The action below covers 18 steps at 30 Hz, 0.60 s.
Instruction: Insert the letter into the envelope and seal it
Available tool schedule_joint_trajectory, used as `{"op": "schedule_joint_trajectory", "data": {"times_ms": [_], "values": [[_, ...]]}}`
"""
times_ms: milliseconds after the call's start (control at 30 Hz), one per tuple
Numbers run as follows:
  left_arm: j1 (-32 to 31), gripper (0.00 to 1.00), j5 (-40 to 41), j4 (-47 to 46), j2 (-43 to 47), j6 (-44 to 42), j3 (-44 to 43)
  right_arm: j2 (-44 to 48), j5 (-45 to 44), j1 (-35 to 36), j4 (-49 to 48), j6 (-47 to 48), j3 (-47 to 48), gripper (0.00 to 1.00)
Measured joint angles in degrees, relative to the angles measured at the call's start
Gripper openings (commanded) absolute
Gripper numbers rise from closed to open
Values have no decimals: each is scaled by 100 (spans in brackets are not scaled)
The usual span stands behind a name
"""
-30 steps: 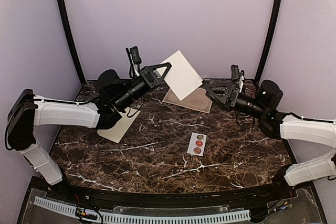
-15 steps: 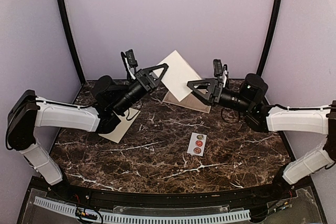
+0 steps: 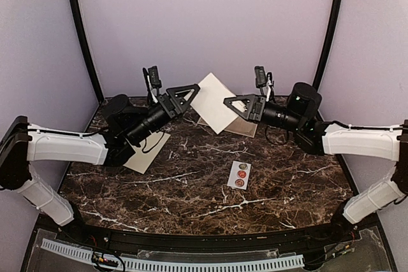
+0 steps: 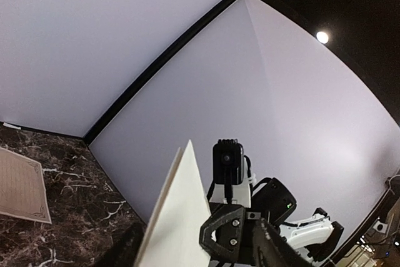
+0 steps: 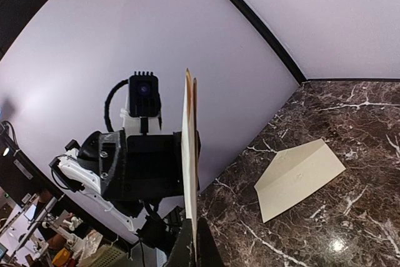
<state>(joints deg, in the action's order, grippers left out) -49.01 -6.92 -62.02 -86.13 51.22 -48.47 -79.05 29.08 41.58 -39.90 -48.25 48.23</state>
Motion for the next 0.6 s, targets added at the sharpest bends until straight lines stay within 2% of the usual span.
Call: {"op": "schedule_joint_trajectory", "data": {"times_ms": [33,100,300,467,600], "values": [[11,73,9,299,184,-44,7,76,-22,-4,184,125,0,0],[52,78,22,918,566,-208,9,264,-39,-39,599,415,11,0],[485,84,-107,3069,1554,-820,-258,566,382,-166,2575,1775,726,0],[680,84,-614,4824,1471,-1679,-1091,520,909,-190,4146,2830,1314,0],[636,85,-1438,5963,1082,-2402,-1923,439,1399,-173,5027,3362,1414,0]]}}
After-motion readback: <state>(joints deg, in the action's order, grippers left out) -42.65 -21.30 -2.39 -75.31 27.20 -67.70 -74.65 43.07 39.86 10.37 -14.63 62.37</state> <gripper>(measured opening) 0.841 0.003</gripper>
